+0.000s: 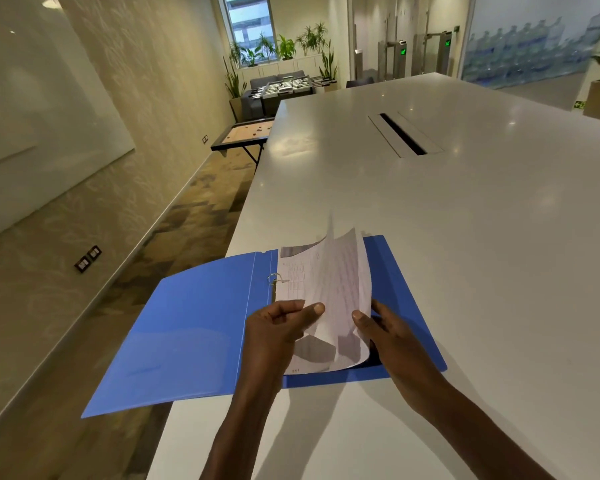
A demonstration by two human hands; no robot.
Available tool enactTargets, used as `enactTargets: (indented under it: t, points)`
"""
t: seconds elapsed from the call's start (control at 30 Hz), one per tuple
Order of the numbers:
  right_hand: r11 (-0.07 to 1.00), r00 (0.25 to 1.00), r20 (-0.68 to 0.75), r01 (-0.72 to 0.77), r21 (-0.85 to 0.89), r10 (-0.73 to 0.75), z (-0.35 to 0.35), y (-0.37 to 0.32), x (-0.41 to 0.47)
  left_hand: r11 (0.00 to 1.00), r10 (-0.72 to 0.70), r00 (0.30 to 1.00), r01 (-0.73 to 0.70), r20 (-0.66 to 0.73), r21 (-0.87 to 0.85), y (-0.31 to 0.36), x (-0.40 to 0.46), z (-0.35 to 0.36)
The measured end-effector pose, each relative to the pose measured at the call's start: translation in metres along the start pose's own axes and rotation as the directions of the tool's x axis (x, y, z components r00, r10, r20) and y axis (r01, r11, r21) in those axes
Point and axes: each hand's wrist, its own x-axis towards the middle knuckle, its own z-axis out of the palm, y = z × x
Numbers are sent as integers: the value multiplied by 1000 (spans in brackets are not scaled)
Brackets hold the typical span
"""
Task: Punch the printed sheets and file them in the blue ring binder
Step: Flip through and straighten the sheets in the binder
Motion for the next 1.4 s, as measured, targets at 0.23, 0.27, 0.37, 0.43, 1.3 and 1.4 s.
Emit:
enactTargets:
  t: [0.23, 0.27, 0.37, 0.43, 1.3, 1.4]
  points:
    - [996, 1000, 23, -18, 88, 16, 0, 4, 2, 996, 94, 962, -93, -258, 15, 29, 3, -75]
    - [997, 1000, 20, -14, 79, 12, 0, 4, 2, 994, 108, 950, -103, -294, 33, 31, 3, -85]
    - [998, 1000, 11, -4, 61, 3, 0, 5, 1, 993, 117, 906, -98, -407, 67, 31, 1, -113]
    - [999, 1000, 9, -9, 52, 9, -1, 7, 2, 990, 135, 862, -98, -489, 102, 27, 0, -127]
    - [990, 998, -18, 61, -127, -64, 1, 5, -2, 979, -30, 964, -24, 264, 201, -1, -15, 28]
    - [989, 998, -18, 64, -130, -67, -1, 7, -1, 990, -42, 971, 8, 234, 144, -4, -15, 28]
